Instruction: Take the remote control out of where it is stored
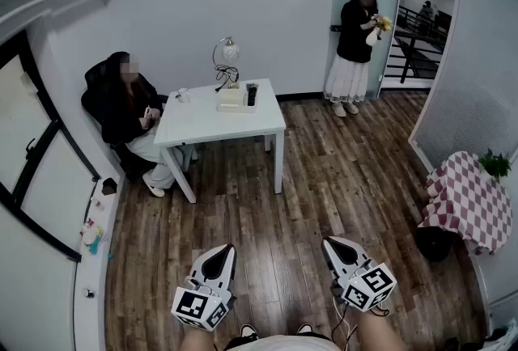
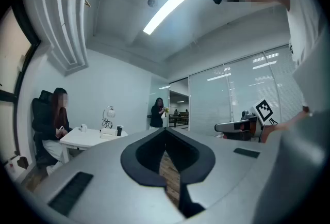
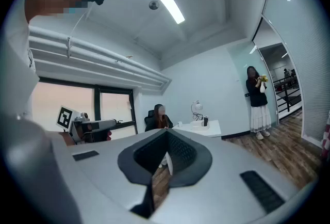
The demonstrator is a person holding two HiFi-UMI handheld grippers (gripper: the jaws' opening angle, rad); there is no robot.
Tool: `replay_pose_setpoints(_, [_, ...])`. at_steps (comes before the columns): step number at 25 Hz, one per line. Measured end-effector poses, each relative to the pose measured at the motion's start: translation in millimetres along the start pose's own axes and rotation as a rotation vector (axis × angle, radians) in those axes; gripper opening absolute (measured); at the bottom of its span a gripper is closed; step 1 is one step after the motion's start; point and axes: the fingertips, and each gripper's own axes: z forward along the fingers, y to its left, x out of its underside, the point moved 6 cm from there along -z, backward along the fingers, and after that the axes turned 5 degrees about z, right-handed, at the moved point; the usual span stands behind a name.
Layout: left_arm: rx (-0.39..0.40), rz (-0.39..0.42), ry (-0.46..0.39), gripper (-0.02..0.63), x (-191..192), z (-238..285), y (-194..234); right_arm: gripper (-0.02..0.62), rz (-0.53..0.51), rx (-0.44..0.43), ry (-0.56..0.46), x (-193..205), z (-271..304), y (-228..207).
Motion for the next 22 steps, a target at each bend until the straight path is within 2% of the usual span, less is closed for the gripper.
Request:
replay_pose_setpoints(15, [-0.017, 0.006, -0.005, 0.006, -2, -10, 0, 0.008, -0.007, -0.026, 0.000, -3, 3, 8])
replay_pose_setpoints(19, [-0.034, 0.003, -0.012, 0.006, 0, -18, 14, 0.008, 0.022, -0.027, -0.002, 3, 13, 10])
replay_pose_setpoints(22, [-0.050, 0.001, -0.015, 0.006, 2, -28, 40, 0.008, 0.031, -0.019, 0.002, 6, 33, 22])
